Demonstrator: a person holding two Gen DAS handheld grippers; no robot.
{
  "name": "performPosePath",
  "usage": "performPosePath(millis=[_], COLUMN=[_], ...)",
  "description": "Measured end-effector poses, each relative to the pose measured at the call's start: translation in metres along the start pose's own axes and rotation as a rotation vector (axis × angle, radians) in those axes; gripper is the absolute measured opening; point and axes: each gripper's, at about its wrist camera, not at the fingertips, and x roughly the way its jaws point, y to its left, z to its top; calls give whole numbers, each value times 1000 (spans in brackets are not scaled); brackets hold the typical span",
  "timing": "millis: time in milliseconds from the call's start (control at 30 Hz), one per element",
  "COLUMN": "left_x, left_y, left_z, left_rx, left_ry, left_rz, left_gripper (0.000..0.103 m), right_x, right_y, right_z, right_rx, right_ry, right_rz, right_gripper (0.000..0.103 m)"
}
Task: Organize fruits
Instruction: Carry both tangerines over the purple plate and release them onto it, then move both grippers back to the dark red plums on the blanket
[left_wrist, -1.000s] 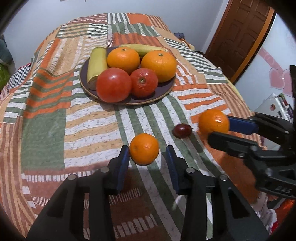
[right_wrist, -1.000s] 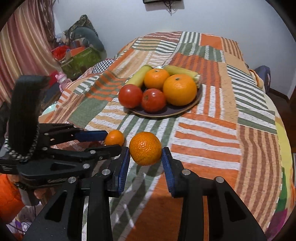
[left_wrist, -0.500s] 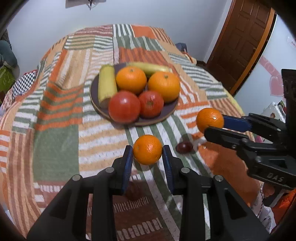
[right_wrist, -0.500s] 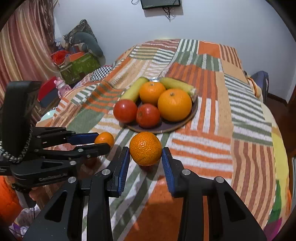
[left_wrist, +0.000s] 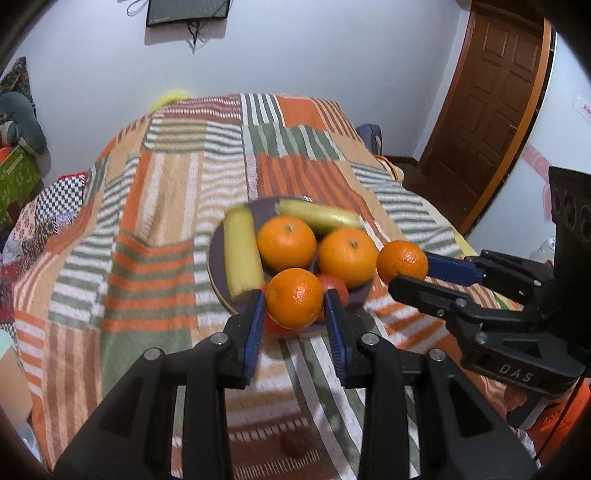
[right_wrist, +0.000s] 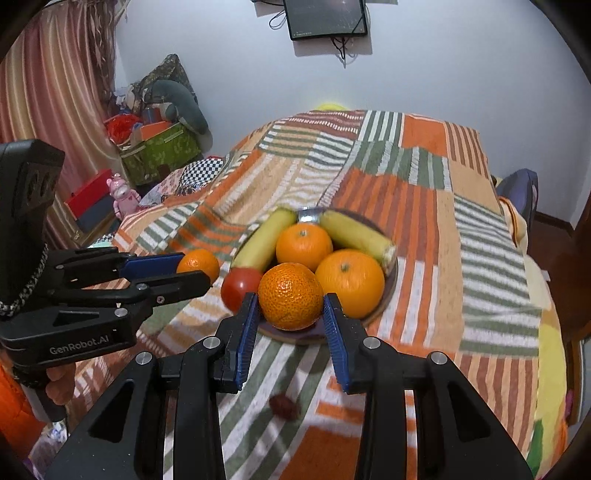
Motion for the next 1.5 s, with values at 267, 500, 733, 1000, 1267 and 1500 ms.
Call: performPosePath(millis=[267,500,733,1000,1267,1500], left_x=[13,35,64,78,63,26], left_y=[9,18,28,30,26,28], left_z=[21,28,26,22,20,16], left_rx=[3,-15,-52,-56,-44,-45], left_ry=[-25,-10,42,73,48,2], left_rz=[13,9,-20,-58,-48,-15], left_gripper=[32,32,32,32,37,37], right_x=[21,43,59,64,59,31], right_y=[-1,-4,-3,2,0,1], right_z=[17,21,18,14,13,12], right_rx=[-7,7,-14,-53,-46,-48], right_ry=[-9,20,58,61,67,30], right_rz=[7,15,7,-1,4,-6], right_gripper=[33,33,33,34,36,37])
